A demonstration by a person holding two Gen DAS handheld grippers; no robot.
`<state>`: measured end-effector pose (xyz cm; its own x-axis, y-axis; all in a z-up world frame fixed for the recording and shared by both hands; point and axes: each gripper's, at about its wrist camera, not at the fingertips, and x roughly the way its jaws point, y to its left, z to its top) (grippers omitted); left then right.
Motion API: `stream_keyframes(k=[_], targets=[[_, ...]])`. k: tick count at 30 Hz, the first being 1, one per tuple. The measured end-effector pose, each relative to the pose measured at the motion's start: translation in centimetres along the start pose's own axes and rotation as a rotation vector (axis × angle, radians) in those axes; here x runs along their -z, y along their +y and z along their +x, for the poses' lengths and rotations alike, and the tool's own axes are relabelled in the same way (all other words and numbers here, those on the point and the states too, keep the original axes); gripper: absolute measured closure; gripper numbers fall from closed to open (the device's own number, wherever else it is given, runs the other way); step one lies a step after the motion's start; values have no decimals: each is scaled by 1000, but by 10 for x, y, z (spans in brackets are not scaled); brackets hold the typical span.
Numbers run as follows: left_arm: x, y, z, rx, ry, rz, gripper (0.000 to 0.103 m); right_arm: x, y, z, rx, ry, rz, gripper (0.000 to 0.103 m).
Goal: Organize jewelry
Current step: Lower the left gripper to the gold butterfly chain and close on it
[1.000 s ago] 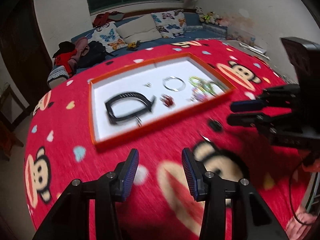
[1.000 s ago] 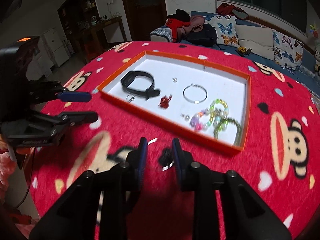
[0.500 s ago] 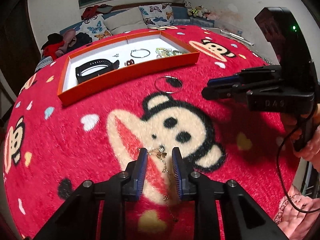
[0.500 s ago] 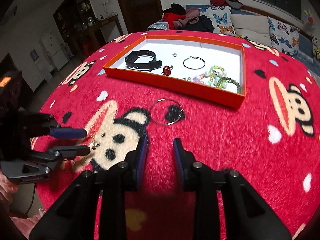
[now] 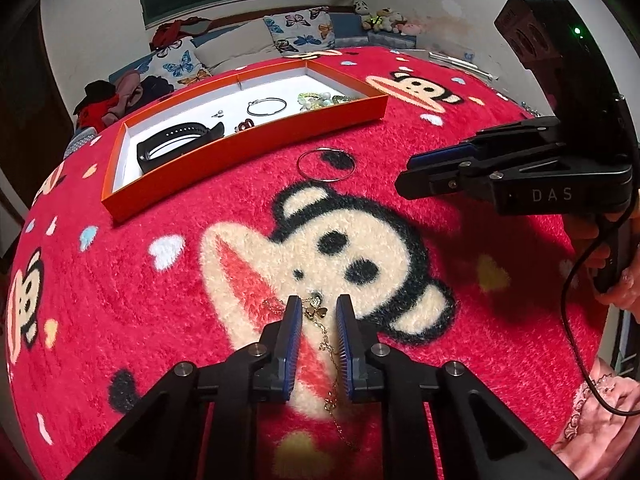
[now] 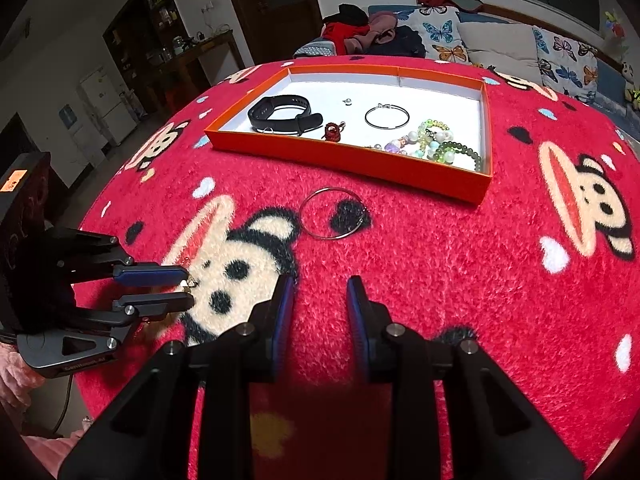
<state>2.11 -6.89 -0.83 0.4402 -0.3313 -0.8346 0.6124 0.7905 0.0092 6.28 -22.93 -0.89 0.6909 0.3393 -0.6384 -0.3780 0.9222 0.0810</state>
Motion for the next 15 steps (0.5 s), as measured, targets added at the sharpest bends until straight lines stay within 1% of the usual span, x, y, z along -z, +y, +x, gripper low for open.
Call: stream_keyframes(k=[7, 8, 13, 14, 15], targets=[[0, -3, 3, -23, -9, 34, 89, 0, -1, 2, -5, 4, 8, 74], [1, -3, 3, -24, -10, 36, 91, 0, -1, 3, -6, 4, 9, 74], [0, 0, -1, -17, -22, 11, 92, 0, -2, 5, -6, 4, 14, 73], [0, 2, -2, -14, -27, 3, 92, -1, -3, 5, -5, 2, 14, 70], [-1, 4, -5, -7, -33, -9, 92, -1, -3, 5, -3, 1, 16, 64]])
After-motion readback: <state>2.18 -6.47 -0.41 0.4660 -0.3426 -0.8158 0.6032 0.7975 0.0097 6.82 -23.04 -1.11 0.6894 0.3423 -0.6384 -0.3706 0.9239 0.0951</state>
